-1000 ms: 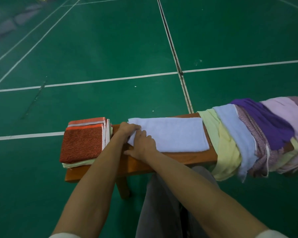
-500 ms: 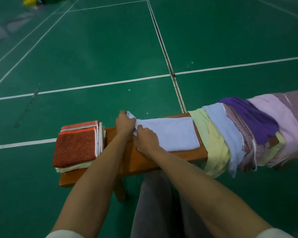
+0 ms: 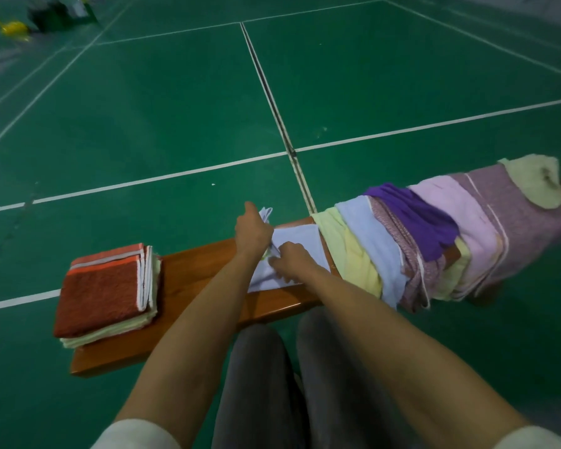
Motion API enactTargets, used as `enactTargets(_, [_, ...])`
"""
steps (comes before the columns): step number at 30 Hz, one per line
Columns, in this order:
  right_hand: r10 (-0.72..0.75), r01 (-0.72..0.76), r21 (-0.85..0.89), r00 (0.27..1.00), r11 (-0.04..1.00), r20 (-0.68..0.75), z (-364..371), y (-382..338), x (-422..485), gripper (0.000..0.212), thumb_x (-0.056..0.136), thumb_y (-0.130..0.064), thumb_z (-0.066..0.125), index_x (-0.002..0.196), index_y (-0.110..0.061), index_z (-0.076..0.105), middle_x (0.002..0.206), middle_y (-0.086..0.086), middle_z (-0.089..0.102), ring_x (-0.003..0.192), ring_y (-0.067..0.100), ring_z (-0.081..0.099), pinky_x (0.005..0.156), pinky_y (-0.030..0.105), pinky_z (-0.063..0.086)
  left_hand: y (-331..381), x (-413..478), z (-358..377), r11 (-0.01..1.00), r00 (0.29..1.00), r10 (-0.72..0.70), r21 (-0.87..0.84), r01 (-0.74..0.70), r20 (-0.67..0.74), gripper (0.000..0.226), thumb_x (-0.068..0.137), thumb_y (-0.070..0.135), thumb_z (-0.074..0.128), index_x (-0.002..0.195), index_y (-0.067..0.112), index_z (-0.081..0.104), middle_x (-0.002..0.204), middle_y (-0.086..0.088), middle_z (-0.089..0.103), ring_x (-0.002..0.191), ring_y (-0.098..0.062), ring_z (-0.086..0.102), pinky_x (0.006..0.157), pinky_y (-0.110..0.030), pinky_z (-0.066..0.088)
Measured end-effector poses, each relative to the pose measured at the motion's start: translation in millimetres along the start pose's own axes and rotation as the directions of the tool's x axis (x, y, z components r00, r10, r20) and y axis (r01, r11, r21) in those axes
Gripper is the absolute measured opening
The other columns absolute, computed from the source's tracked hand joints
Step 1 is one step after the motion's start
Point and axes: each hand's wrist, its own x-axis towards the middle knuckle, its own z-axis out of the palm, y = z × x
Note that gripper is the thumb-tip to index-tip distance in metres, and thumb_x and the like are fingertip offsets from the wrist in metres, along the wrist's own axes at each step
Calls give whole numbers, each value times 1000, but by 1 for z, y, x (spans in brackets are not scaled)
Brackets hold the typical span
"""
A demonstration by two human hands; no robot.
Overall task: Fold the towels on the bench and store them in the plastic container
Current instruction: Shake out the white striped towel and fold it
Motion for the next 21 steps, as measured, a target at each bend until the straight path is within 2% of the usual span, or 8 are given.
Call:
enactTargets(5, [87,-87,-8,995,996,54,-20,29,-6,27,104,-39,53,103,-14,59,82,6,69,64,18,67,56,24,51,26,-11,24,1000,999,28,-9,-28,41,39,88,2,64,122,3,46,94,-13,56,79,-29,56,61,-33,40])
enactTargets(9, [141,-144,21,985,989,100,-31,44,-8,23,103,-35,55,107,-12,58,83,10,69,62,19,65,68,31,58,37,-13,42,1000,997,27,-16,-26,66,34,89,3,64,119,3,47,95,-13,58,80,-30,55,61,-32,38])
enactTargets(12, [160,-165,30,979,986,127,-40,52,-9,21,103,-32,55,97,-11,57,84,16,70,58,20,62,65,31,57,42,-14,50,1000,995,19,-14,-17,100,32,89,2,62,117,3,48,95,-13,57,80,-29,53,61,-32,36])
enactTargets(15, [189,-189,-17,968,982,165,-45,59,-10,23,101,-24,52,85,-8,58,72,14,65,51,20,58,58,28,52,44,-12,56,998,985,29,-55,-20,171,40,90,8,64,126,4,48,99,-14,60,87,-31,59,67,-34,42])
enactTargets(17, [219,-210,-65,953,975,210,-47,64,-9,26,100,-24,51,84,-7,61,68,12,65,53,21,61,63,29,54,43,-10,61,996,971,30,-87,-9,235,45,89,11,64,132,7,49,105,-17,67,92,-33,65,72,-37,53])
enactTargets(19, [243,-229,-85,939,970,243,-47,67,-9,24,100,-30,54,91,-8,62,74,12,68,62,23,66,69,33,58,41,-9,65,996,958,35,-89,-10,285,45,86,8,60,130,9,51,104,-19,70,89,-33,69,76,-42,60])
enactTargets(21, [260,-246,-87,935,965,242,-48,68,-10,30,97,-42,60,102,-12,59,91,11,69,73,23,67,73,35,59,38,-11,63,998,964,39,-57,-25,263,41,87,10,60,128,8,55,107,-17,71,91,-31,68,78,-39,58])
